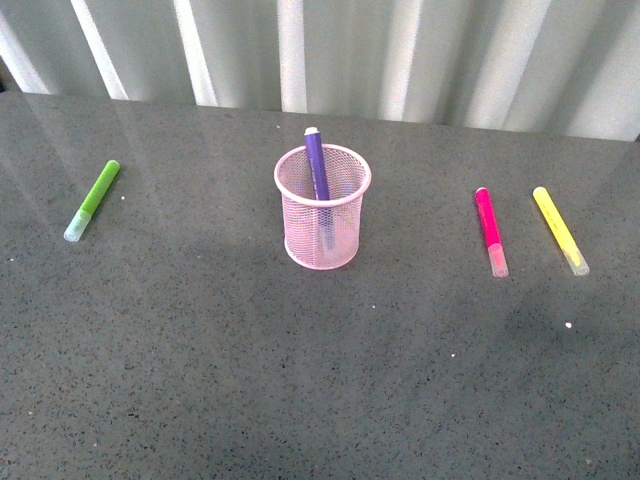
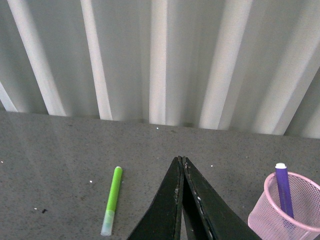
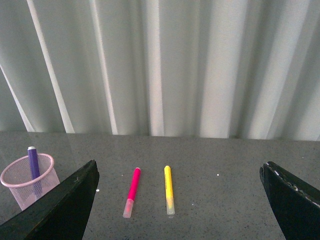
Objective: Insert purple and pink pens into pink cup
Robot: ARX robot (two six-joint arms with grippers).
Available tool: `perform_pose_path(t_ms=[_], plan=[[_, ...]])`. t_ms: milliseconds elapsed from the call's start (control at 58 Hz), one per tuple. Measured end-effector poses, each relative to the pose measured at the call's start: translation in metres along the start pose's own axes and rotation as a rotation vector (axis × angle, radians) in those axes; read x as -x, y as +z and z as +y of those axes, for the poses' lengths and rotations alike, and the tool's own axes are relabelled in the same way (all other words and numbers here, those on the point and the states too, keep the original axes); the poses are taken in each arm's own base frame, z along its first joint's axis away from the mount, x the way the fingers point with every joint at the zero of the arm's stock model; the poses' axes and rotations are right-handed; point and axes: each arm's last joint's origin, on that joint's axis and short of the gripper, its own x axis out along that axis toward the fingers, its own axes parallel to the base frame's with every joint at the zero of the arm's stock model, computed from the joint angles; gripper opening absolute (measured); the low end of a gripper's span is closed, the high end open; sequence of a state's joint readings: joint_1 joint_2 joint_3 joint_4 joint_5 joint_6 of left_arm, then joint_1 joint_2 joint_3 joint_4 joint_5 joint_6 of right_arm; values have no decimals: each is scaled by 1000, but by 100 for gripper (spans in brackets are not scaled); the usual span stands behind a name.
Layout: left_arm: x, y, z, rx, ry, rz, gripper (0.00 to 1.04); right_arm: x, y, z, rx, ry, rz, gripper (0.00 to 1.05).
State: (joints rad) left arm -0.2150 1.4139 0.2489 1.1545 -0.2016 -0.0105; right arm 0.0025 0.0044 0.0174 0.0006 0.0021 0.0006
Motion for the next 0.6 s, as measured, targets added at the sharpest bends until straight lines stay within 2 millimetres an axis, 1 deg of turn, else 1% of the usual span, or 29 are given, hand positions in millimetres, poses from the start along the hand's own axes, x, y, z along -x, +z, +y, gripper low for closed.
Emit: perform_pose_path(t_ms=[121,276,483,534,603], plan=[[21,-1,14,-2,12,4,4,0,0,0,0,0,0,98],[41,0,23,-2,7,4,4,0,0,0,0,0,0,98],[59,0,30,-2,11,5,4,0,0,0,0,0,0,98],[64,0,36,-1,-9,4,4,0,0,0,0,0,0,98],[68,0,40,-1,5,2,4,0,0,0,0,0,0,98]])
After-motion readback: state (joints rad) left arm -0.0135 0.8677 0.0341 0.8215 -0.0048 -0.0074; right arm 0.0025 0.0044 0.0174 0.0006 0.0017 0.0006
